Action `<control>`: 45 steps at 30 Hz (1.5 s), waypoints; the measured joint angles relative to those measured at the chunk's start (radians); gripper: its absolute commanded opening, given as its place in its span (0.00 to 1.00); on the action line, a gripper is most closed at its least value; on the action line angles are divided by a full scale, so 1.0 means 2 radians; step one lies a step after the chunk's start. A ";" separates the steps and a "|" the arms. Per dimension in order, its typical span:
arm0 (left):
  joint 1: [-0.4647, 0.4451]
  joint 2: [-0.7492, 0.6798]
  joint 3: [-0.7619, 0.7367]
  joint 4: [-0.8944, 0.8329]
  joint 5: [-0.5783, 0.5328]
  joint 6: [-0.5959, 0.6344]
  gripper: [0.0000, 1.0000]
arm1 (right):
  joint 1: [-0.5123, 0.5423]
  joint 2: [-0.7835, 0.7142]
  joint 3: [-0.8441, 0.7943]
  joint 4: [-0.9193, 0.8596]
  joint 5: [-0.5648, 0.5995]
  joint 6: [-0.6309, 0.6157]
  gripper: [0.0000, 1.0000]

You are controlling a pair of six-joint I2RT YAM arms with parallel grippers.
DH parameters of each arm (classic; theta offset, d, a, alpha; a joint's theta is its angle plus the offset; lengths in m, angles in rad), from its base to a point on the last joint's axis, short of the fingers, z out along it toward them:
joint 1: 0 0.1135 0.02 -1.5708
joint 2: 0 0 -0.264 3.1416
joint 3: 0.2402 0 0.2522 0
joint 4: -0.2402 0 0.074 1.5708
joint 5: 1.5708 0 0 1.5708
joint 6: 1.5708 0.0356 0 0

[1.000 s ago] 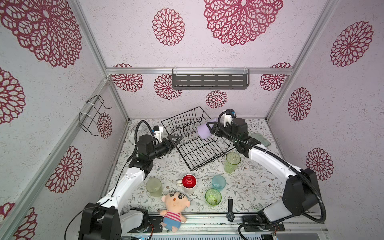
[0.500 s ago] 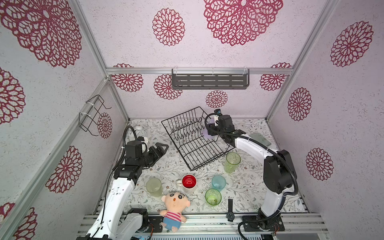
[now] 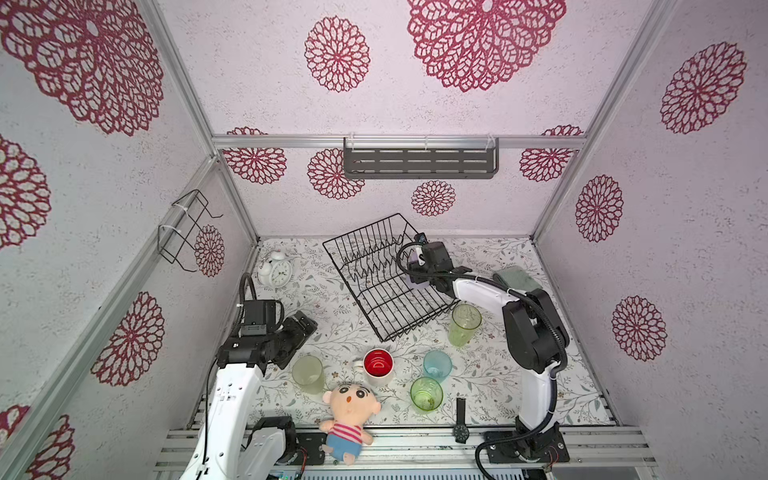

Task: Load the cups into the dish rack
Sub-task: 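Carry the lavender cup over the rack while the left grasps a green cup, then lower the lavender cup upright into the rack and open the right gripper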

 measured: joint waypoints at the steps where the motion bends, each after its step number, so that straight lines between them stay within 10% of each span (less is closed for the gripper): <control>1: 0.000 -0.006 0.000 -0.009 -0.007 -0.001 0.97 | 0.000 0.003 0.002 0.002 0.001 0.000 0.68; 20: 0.000 -0.042 0.020 -0.181 -0.121 -0.055 0.89 | 0.000 0.031 0.036 0.020 0.014 0.001 0.73; 32: 0.000 -0.048 0.020 -0.220 -0.149 -0.066 0.84 | 0.000 0.036 0.041 0.002 0.014 0.019 0.93; 45: -0.003 -0.077 0.007 -0.222 -0.134 -0.064 0.72 | 0.000 -0.010 0.052 -0.048 0.021 0.032 0.94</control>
